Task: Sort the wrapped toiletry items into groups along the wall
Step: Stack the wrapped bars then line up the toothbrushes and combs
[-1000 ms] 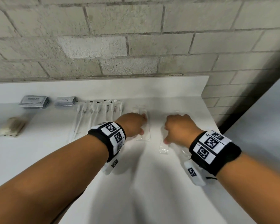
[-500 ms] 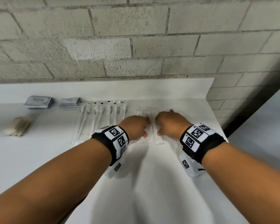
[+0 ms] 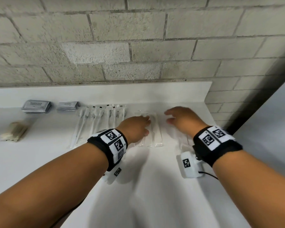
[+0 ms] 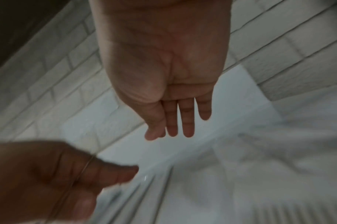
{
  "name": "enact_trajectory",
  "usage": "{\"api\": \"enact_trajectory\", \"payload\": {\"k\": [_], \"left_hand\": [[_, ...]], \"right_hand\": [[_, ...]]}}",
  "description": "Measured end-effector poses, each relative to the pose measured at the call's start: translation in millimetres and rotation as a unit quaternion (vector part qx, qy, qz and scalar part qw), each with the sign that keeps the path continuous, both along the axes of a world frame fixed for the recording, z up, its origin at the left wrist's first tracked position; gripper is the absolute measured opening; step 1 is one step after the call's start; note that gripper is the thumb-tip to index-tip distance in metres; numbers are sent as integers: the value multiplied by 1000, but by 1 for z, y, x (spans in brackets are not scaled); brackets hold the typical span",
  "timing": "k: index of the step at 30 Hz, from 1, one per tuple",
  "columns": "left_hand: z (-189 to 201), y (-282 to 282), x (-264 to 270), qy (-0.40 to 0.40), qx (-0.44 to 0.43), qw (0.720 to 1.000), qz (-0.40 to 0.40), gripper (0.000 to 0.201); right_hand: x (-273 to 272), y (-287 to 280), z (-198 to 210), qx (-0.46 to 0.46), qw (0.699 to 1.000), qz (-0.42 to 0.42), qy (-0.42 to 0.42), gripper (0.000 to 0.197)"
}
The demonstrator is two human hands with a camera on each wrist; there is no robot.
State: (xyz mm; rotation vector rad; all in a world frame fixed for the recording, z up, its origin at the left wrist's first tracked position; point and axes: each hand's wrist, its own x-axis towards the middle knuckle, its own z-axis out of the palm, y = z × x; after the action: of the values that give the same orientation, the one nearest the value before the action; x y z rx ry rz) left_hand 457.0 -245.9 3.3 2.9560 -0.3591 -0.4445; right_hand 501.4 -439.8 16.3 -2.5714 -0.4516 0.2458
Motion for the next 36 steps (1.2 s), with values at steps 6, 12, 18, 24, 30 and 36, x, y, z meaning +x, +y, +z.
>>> {"api": "enact_trajectory", "payload": {"k": [6, 12, 18, 24, 30, 36], "left_hand": [[2, -27, 0, 8, 14, 999, -34, 52], [-13, -34, 3, 21, 55, 997, -50, 59], [-15, -31, 4, 23, 47, 998, -44, 62], [-15, -31, 4, 12, 24, 999, -34, 59], [-14, -33, 4, 12, 28, 999, -33, 56], [-7, -39, 0, 0, 8, 1000, -12, 50]], "right_hand": [[0, -44, 18, -244, 967, -44, 64, 29], [-14, -41, -7, -251, 968, 11, -1, 38], [-6, -20, -10, -283, 953, 72, -76, 38], [0, 3, -16, -264, 959, 86, -53, 45], [-2, 1, -13, -255, 963, 85, -32, 46], [5, -51, 19, -82, 995, -55, 15, 21]]}}
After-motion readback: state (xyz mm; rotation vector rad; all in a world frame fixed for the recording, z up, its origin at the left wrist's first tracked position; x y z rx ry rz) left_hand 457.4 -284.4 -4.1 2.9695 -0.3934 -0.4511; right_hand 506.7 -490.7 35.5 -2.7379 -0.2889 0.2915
